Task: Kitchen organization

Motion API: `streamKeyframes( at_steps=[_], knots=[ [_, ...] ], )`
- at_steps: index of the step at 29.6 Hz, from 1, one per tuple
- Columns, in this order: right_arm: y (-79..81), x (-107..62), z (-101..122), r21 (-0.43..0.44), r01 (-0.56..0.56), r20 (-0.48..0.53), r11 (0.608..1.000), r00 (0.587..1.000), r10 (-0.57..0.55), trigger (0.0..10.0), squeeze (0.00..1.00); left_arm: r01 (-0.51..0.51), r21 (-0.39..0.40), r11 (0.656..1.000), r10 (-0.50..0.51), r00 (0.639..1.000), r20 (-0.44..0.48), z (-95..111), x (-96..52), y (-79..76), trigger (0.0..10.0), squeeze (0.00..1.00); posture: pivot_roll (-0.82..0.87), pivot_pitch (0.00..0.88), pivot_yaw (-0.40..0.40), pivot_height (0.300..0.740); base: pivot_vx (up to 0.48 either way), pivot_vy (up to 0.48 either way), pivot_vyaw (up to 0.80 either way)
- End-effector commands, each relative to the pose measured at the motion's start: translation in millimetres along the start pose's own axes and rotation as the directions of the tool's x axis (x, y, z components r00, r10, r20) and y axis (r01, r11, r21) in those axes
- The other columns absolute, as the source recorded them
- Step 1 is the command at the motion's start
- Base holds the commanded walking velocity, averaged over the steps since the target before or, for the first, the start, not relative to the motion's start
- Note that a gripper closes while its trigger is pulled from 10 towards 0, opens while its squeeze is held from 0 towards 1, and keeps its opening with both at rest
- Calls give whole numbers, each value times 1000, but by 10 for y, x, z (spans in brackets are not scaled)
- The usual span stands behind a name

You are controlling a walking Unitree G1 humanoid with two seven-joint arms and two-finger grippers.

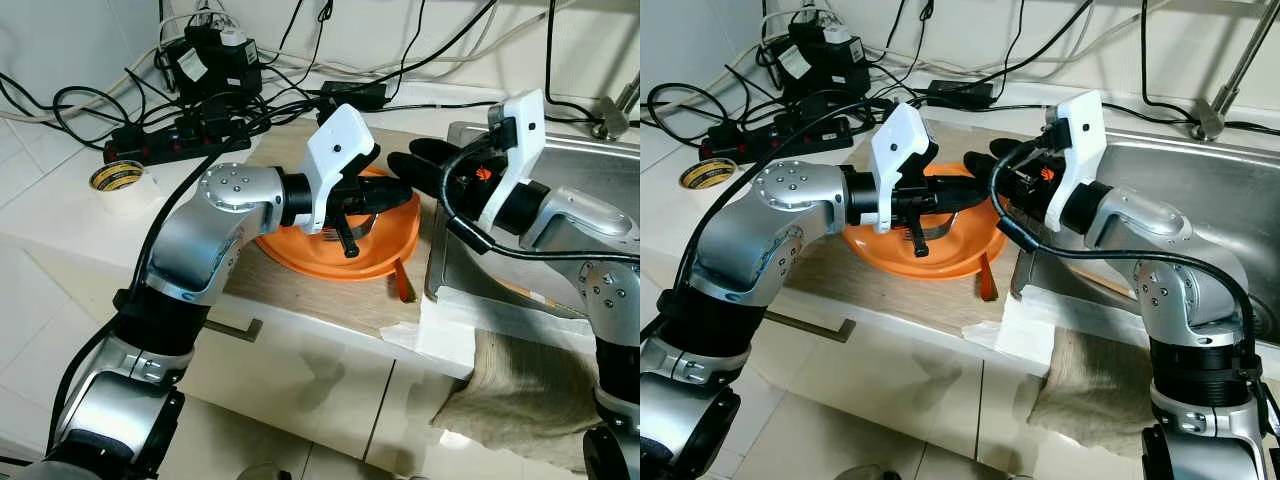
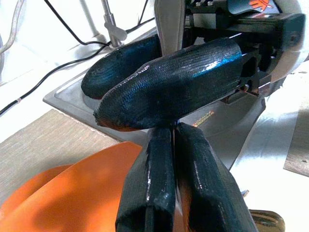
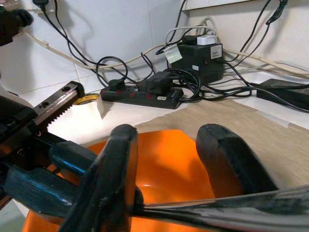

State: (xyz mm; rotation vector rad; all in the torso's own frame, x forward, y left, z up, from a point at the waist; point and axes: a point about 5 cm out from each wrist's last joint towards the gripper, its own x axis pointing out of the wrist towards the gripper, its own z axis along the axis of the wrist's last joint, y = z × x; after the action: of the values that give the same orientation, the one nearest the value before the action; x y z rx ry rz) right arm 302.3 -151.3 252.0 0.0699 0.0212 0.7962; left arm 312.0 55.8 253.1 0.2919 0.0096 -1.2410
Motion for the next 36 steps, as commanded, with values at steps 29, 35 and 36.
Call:
streamKeyframes(
  at_steps=[29, 35, 36],
  knots=[
    [138, -115, -165, -82, -139, -144, 987, 981, 126, 0, 0, 65, 91, 994, -69, 997, 46, 142, -25, -53, 0, 0, -31, 0, 59, 740, 0, 0, 0],
    [54, -80, -197, -138, -60, -161, 989, 986, 37, 8824, 0, -7, 140, 990, 8, 1000, -2, 105, -20, 26, 10000, 812, -32, 0, 61, 740, 0, 0, 0],
    [30, -70, -201, -154, -39, -159, 987, 987, 14, 10000, 0, -17, 145, 989, 18, 1000, -2, 104, -21, 40, 10000, 1000, -32, 0, 61, 740, 0, 0, 0]
  ],
)
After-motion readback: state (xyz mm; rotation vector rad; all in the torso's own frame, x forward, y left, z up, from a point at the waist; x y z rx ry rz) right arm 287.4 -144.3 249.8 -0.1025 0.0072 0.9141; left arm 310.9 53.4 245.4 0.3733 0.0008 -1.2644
